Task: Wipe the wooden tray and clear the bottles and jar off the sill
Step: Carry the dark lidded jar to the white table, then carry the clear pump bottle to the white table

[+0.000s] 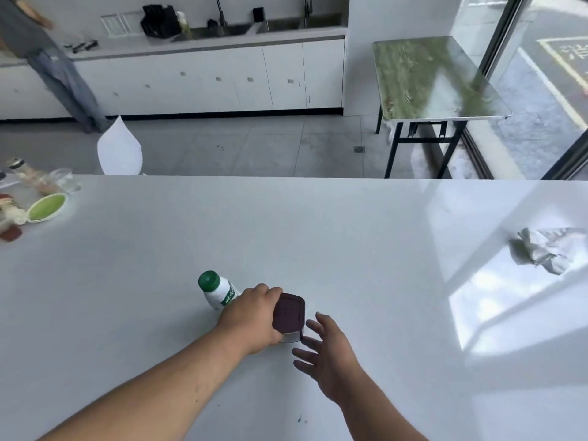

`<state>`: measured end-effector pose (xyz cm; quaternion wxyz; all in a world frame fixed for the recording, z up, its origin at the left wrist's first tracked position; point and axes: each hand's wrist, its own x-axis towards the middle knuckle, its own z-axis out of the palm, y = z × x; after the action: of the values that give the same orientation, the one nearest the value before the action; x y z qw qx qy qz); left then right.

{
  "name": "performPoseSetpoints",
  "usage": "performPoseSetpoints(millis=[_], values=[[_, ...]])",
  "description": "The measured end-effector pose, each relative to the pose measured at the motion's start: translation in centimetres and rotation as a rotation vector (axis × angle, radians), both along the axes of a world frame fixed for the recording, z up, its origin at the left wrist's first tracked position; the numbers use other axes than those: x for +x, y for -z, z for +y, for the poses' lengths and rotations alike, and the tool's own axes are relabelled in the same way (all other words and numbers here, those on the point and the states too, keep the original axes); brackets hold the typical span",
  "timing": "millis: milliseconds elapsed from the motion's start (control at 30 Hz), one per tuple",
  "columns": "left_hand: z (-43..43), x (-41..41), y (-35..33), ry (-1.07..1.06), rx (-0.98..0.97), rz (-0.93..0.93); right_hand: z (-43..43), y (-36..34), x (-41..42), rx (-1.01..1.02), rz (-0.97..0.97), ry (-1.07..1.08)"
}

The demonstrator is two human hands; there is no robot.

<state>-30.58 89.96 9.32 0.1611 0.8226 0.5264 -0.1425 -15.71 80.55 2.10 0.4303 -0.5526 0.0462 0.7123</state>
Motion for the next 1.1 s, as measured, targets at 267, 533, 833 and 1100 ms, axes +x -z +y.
performPoseSetpoints(millis=[267,533,833,1100], values=[[1.5,0.2,1.3,0.043,-0.004,0.047,1.0,1.3,0.0,-0.013,0.013,0.041],[1.3,0.3,1.1,0.163,-0.002,0.089,-1.7,-0.7,-0.8,-0.008,-0.171,0.066],[-6.6,5.3,-3.0,0.602,-0.026,-0.216,-15.6,-8.7,-1.7,-0.156,-1.142,-0.014],[-24.0,11.7,-7.7,0.983,-0.063,-0.342,-36.4,-14.3,-0.8,-0.486,-1.557,0.142]])
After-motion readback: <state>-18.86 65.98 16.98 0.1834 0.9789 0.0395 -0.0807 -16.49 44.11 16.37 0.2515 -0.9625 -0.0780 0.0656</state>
